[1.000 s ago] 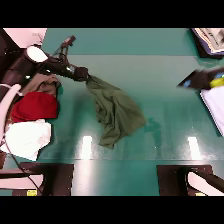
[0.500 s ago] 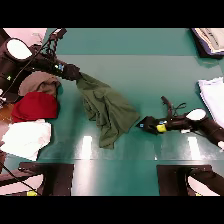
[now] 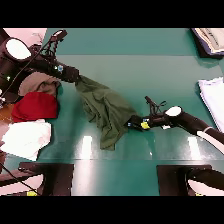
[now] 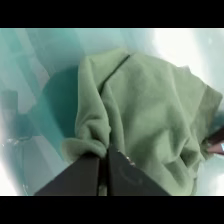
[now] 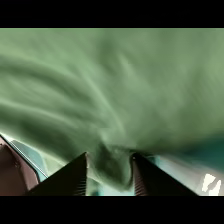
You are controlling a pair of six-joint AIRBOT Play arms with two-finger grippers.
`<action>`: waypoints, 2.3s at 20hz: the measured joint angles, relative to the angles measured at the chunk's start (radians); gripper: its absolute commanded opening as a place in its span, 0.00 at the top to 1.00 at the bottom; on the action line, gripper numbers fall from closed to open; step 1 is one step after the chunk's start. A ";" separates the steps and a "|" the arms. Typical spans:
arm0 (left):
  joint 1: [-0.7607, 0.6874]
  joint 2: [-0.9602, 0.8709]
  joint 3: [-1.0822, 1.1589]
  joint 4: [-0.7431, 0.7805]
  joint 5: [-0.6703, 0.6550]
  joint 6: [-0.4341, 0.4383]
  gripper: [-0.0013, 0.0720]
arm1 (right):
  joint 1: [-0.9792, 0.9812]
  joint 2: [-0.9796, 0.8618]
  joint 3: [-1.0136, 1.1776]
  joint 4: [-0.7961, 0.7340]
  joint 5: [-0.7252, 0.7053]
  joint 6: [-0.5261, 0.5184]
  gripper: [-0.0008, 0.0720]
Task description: Fold the shirts.
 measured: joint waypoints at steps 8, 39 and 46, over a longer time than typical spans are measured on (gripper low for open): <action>0.001 0.114 0.089 0.053 -0.023 -0.002 0.94 | -0.123 0.132 0.182 -0.066 0.085 -0.034 0.97; 0.002 -0.085 -0.208 -0.195 0.134 0.122 0.09 | -0.459 -0.097 0.670 -0.529 0.470 0.124 0.97; 0.001 -0.114 -0.042 -0.008 -0.042 0.113 0.09 | -0.521 -0.160 0.832 -0.583 0.520 0.118 0.97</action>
